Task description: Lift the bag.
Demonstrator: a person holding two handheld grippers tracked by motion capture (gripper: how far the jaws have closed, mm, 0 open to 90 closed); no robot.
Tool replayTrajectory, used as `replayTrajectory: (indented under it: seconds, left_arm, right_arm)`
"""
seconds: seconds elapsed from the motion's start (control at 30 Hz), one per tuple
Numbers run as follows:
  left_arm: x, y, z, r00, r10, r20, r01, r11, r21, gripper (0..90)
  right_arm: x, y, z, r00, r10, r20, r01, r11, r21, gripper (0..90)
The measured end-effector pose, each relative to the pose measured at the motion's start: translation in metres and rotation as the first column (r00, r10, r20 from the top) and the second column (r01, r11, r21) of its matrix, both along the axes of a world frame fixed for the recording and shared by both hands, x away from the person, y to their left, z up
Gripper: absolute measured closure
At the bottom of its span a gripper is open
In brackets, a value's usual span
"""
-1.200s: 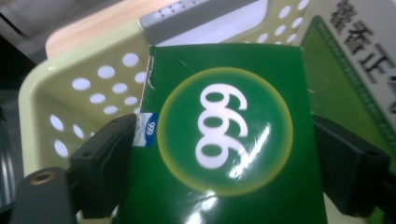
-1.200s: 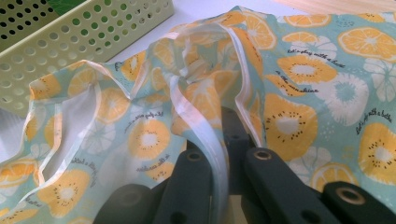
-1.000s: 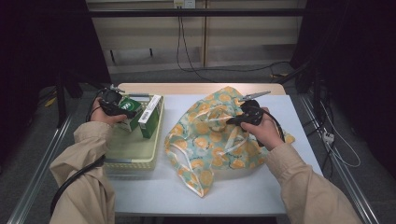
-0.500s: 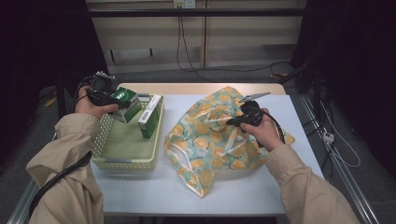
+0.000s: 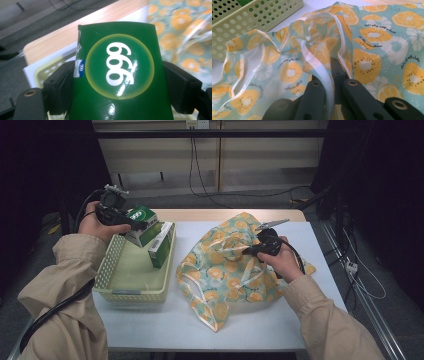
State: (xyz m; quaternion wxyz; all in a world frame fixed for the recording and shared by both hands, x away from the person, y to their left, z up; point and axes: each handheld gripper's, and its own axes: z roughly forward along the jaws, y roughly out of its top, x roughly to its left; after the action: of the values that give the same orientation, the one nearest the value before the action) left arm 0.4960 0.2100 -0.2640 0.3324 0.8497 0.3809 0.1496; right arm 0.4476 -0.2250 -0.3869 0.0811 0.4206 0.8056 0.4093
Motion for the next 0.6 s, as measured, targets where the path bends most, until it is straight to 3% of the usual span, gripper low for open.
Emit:
replayTrajectory:
  seconds: [0.13, 0.27, 0.4, 0.57, 0.6]
  left_arm:
    - [-0.009, -0.024, 0.004, 0.9970, -0.076, 0.013, 0.076, 0.9965, -0.034, 19.0]
    - [-0.021, -0.051, 0.002, 0.9881, -0.150, 0.035, 0.152, 0.9873, -0.047, 19.0]
    - [-0.034, -0.078, -0.005, 0.9748, -0.218, 0.048, 0.221, 0.9714, -0.086, 19.0]
    - [-0.049, -0.108, -0.020, 0.9488, -0.312, 0.047, 0.316, 0.9446, -0.091, 18.9]
    - [-0.052, -0.114, -0.024, 0.9515, -0.303, 0.053, 0.307, 0.9478, -0.088, 19.0]
  right_arm:
    - [0.000, 0.000, 0.000, 1.0000, -0.004, -0.001, 0.004, 1.0000, -0.001, 90.0]
    - [0.000, 0.002, 0.001, 1.0000, -0.004, 0.004, 0.004, 1.0000, -0.002, 90.0]
    - [0.000, 0.003, 0.002, 1.0000, -0.007, 0.006, 0.007, 1.0000, -0.005, 90.0]
    - [0.000, 0.005, 0.006, 0.9999, -0.008, 0.014, 0.008, 1.0000, -0.004, 90.0]
    - [0.000, 0.005, 0.007, 0.9999, -0.008, 0.013, 0.008, 1.0000, -0.005, 90.0]
